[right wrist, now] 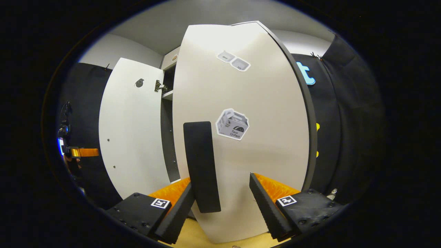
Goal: Grab one shoe with the right hand and put it into the shoe cabinet, grab the other shoe with the left hand and put it into the shoe cabinet; then close the right door with the right hand and the left door with the left hand.
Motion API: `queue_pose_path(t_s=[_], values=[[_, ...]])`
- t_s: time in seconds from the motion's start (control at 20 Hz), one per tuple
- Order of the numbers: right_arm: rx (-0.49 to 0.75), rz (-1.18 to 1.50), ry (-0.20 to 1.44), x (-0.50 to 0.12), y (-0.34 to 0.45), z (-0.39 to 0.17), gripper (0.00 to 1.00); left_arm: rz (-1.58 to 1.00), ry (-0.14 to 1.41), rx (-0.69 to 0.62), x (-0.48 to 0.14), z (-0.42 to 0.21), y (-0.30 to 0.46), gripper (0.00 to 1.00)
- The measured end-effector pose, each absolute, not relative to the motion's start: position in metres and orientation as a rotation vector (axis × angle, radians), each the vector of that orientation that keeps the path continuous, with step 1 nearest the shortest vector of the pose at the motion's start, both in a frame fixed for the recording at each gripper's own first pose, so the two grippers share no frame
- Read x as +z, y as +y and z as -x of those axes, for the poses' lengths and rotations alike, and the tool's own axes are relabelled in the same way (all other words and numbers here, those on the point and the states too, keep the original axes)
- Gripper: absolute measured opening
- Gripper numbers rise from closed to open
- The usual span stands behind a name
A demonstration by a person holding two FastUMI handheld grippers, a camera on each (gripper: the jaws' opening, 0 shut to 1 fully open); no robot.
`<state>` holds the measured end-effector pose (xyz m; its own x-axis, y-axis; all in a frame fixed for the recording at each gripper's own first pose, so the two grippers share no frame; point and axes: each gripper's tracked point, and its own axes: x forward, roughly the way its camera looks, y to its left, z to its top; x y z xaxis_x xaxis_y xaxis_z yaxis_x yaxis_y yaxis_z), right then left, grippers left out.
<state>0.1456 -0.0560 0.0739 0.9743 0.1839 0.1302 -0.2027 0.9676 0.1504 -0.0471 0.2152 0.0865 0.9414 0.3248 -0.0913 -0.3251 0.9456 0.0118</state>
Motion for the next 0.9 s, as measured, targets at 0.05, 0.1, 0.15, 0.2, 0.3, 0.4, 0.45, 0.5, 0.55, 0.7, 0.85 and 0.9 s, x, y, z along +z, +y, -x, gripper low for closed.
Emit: queue_pose_path(t_s=[0.05, 0.1, 0.15, 0.2, 0.3, 0.4, 0.45, 0.5, 0.55, 0.7, 0.85, 0.9], values=[[0.184, -0.153, -0.123, 0.074, -0.053, -0.151, 0.97, 0.016, 0.086, 0.321, 0.087, 0.046, 0.215, 0.95], [0.172, -0.15, -0.127, 0.075, -0.05, -0.157, 0.97, 0.029, 0.081, 0.308, 0.086, 0.046, 0.217, 0.95], [0.161, -0.153, -0.126, 0.077, -0.046, -0.164, 0.97, 0.04, 0.078, 0.295, 0.086, 0.045, 0.218, 0.95], [0.151, -0.159, -0.123, 0.077, -0.043, -0.169, 0.97, 0.047, 0.075, 0.282, 0.083, 0.045, 0.216, 0.95], [0.131, -0.168, -0.119, 0.077, -0.041, -0.181, 0.97, 0.059, 0.067, 0.239, 0.083, 0.039, 0.214, 0.95], [0.103, -0.167, -0.12, 0.075, -0.041, -0.188, 0.97, 0.075, 0.065, 0.179, 0.082, 0.03, 0.209, 0.95], [0.092, -0.167, -0.117, 0.075, -0.041, -0.19, 0.97, 0.082, 0.07, 0.158, 0.08, 0.025, 0.209, 0.95], [0.09, -0.175, -0.107, 0.074, -0.041, -0.189, 0.97, 0.081, 0.075, 0.148, 0.078, 0.025, 0.208, 0.95], [0.089, -0.189, -0.103, 0.074, -0.041, -0.186, 0.97, 0.077, 0.079, 0.139, 0.078, 0.025, 0.21, 0.95], [0.087, -0.222, -0.106, 0.077, -0.044, -0.173, 0.97, 0.084, 0.075, 0.099, 0.079, 0.018, 0.207, 0.95], [0.085, -0.178, -0.122, 0.077, -0.044, -0.151, 1.0, 0.057, 0.083, 0.075, 0.08, 0.016, 0.199, 0.95], [0.076, -0.147, -0.134, 0.079, -0.047, -0.145, 1.0, 0.048, 0.085, 0.071, 0.08, 0.016, 0.194, 0.95]])
